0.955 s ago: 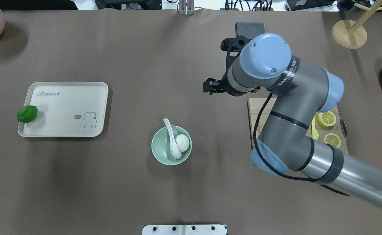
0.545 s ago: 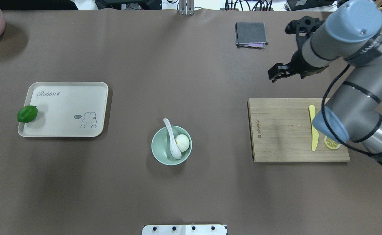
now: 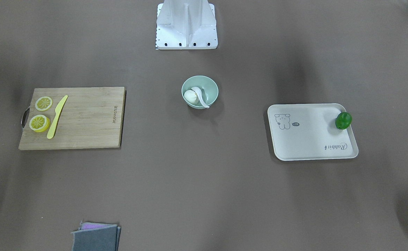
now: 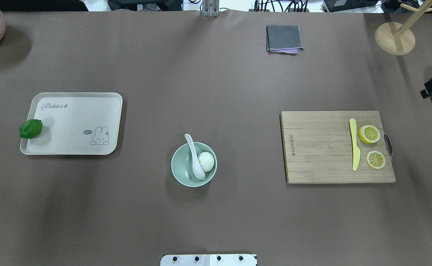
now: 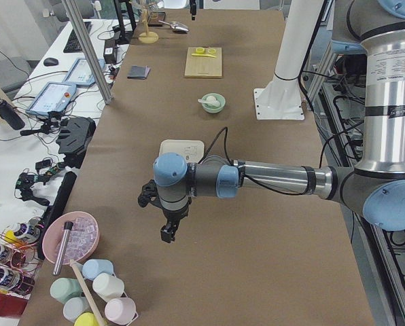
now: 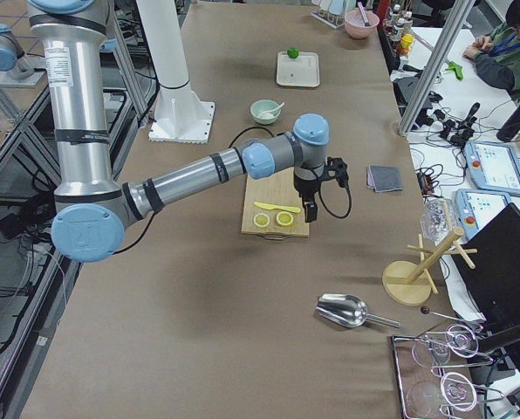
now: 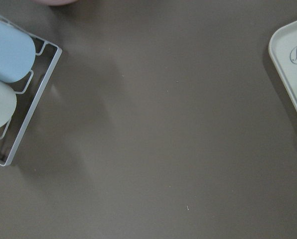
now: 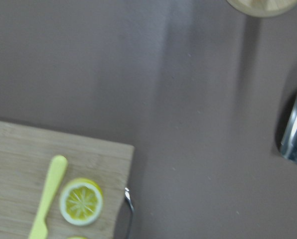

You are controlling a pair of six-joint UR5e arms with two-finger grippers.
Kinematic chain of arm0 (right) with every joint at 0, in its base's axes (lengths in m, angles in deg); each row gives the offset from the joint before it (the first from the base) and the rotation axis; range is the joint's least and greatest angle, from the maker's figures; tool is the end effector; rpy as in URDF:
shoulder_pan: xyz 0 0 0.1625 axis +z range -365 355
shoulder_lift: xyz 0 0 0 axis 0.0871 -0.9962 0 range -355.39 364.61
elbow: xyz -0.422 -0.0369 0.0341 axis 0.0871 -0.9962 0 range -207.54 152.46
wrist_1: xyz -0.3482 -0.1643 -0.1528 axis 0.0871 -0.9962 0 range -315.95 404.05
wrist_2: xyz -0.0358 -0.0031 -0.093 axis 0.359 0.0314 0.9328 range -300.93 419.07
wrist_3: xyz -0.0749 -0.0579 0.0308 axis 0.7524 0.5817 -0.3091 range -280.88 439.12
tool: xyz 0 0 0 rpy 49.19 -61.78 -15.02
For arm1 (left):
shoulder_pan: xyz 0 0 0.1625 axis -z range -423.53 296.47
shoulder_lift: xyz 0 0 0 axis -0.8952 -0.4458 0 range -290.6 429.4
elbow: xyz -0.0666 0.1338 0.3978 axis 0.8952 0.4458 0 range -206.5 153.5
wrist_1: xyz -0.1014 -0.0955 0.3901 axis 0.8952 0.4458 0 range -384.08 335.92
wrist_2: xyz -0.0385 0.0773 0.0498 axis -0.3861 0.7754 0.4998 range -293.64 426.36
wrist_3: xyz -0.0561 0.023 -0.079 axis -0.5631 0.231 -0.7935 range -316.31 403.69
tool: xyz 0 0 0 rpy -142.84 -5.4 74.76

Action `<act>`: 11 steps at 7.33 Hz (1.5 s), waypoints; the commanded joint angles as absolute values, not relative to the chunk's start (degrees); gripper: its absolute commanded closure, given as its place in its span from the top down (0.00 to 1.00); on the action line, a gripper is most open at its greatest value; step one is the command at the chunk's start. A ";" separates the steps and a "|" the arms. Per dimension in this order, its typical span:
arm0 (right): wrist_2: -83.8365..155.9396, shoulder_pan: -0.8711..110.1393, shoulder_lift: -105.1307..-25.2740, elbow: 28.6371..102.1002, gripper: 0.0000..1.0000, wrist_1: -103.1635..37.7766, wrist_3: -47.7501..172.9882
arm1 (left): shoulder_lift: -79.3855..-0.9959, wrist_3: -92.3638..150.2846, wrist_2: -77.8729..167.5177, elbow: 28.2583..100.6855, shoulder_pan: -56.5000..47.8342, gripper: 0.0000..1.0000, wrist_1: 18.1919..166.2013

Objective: Put spoon and bun in bowl

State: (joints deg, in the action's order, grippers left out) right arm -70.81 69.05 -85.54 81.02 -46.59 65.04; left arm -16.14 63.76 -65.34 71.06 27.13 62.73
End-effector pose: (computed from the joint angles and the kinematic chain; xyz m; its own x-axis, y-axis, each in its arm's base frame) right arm -0.0677 -0.4895 0.5060 0.7271 -0.1642 0.6666 0.0873 0.9852 0.1475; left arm -0.0723 -0.4574 0.6395 0.7051 0.3342 -0.6254 -0.2455 0.9425 0.2269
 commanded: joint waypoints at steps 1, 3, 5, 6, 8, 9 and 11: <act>-71.36 73.03 -93.45 79.87 1.00 -46.04 68.30 | -14.36 63.82 -65.74 71.32 28.22 0.99 61.61; -72.06 80.21 -94.35 79.08 1.00 -46.74 78.02 | -14.36 63.82 -65.83 71.23 29.20 0.99 61.35; -71.27 84.11 -96.64 79.33 1.00 -46.65 79.12 | -14.01 64.08 -65.74 71.76 29.20 0.99 61.79; -71.27 84.47 -97.25 79.60 1.00 -46.91 79.21 | -12.96 64.34 -65.83 72.29 29.20 0.99 62.13; -69.69 84.04 -99.18 79.17 1.00 -47.88 79.56 | -12.86 64.43 -65.83 73.78 29.20 0.99 62.14; -69.69 84.04 -99.19 77.94 1.00 -48.40 79.56 | -12.86 64.43 -65.83 74.05 29.20 0.99 62.05; -70.39 83.95 -99.11 77.32 1.00 -48.49 79.12 | -12.86 64.35 -65.83 75.01 29.11 0.99 62.14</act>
State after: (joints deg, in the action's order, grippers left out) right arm -70.12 84.01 -99.11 77.77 -48.34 79.42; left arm -12.87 64.41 -65.83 74.33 29.19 62.11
